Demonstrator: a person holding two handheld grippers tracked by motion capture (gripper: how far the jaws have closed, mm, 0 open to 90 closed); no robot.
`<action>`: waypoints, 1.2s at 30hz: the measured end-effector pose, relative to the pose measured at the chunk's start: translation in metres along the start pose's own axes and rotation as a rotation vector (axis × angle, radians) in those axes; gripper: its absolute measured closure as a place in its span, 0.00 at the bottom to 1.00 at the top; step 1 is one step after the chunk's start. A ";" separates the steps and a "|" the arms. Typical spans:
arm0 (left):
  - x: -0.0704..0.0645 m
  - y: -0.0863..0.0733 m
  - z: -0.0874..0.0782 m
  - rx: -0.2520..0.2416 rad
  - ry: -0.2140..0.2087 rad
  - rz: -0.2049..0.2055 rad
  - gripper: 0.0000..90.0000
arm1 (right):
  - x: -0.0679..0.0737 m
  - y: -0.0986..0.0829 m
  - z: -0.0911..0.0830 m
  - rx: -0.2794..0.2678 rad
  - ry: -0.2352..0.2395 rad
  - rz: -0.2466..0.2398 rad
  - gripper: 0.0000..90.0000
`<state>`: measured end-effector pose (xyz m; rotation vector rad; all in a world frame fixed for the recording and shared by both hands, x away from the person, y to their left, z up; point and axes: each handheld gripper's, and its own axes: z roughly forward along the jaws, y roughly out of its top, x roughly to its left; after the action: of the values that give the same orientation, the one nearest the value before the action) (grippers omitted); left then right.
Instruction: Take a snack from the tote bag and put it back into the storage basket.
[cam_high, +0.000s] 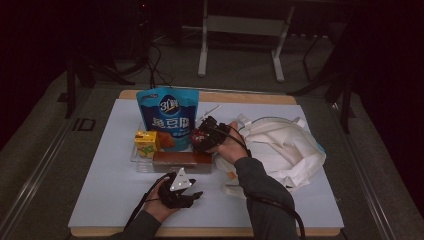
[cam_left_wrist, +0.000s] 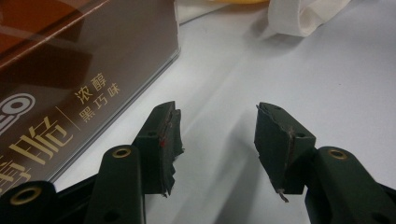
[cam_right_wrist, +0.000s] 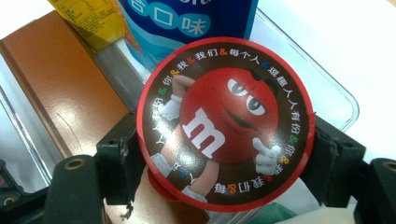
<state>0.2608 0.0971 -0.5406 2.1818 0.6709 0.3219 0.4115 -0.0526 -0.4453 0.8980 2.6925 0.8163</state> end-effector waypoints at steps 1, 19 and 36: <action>0.000 0.000 0.000 0.000 0.000 0.000 0.55 | 0.000 0.000 0.000 0.000 0.000 0.000 0.28; 0.000 0.000 0.000 0.001 0.000 0.000 0.54 | 0.000 -0.001 0.008 0.020 -0.012 0.035 0.28; 0.000 0.000 0.000 0.002 0.000 0.000 0.54 | 0.002 -0.002 0.010 0.011 -0.020 0.049 0.27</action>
<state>0.2609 0.0969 -0.5406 2.1837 0.6709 0.3211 0.4125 -0.0488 -0.4545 0.9726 2.6703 0.7985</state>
